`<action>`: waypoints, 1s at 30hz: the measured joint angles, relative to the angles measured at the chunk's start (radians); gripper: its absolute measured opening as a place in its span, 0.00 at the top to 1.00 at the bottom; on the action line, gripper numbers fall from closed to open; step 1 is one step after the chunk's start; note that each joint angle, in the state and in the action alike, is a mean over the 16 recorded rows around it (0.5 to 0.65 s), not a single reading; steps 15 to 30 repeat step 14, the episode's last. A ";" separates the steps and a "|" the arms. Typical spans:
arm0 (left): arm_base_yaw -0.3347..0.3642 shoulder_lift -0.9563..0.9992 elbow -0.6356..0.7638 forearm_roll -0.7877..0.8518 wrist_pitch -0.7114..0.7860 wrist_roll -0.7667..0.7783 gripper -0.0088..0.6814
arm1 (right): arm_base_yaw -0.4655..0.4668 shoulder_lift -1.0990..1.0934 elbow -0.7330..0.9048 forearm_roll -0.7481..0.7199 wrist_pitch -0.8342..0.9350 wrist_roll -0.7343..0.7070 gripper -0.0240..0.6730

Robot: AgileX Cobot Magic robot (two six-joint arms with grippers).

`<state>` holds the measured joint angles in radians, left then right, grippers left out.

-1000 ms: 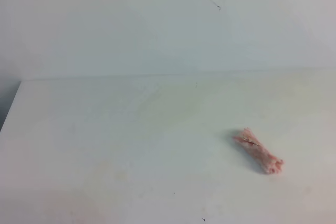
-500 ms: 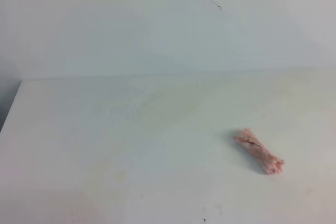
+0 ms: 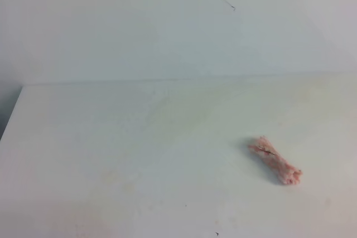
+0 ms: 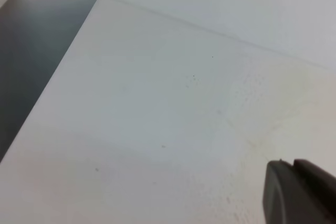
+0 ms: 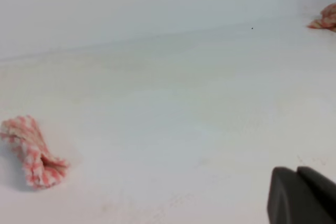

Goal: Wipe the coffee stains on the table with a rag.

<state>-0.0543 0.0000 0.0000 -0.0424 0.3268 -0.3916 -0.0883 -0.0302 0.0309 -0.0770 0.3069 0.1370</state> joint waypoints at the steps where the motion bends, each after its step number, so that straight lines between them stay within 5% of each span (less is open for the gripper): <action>1: 0.000 0.000 0.000 0.000 0.000 0.000 0.99 | 0.000 0.000 0.000 0.000 0.000 0.000 0.97; 30: 0.000 0.000 0.000 0.000 0.000 0.000 0.99 | 0.000 0.000 0.000 0.000 -0.001 0.000 0.97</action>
